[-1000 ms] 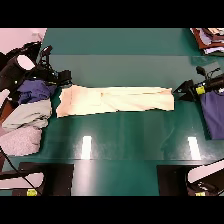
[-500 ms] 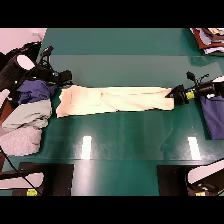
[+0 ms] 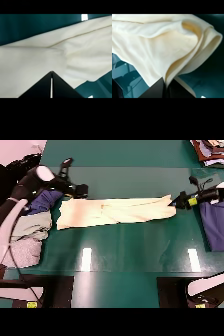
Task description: Fold the shirts.
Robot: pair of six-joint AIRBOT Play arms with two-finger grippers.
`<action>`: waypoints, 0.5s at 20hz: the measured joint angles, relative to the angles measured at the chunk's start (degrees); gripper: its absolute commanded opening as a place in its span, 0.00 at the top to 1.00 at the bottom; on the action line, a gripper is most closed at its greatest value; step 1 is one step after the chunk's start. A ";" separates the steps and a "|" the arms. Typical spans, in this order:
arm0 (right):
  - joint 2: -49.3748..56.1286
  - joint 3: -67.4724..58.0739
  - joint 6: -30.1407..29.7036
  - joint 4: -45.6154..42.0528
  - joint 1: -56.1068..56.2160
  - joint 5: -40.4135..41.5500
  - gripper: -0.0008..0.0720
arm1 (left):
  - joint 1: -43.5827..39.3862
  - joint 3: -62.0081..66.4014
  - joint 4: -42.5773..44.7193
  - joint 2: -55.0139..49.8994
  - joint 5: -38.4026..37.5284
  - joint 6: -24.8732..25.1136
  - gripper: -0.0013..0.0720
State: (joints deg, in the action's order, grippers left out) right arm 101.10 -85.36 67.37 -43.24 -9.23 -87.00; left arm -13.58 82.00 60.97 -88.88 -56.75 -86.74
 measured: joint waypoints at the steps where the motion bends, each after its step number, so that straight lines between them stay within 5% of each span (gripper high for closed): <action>1: -1.14 -1.90 0.76 0.07 0.79 -0.76 0.96 | -1.95 2.58 -0.79 -2.51 0.02 0.04 0.95; 10: -7.80 -21.86 7.41 0.24 13.25 -3.17 0.96 | -14.97 16.83 -4.50 -21.55 -1.88 0.13 0.95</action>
State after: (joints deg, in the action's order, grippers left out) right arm 93.30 -107.22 74.78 -43.00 4.01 -90.17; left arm -28.56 98.83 56.47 -110.43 -58.63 -86.61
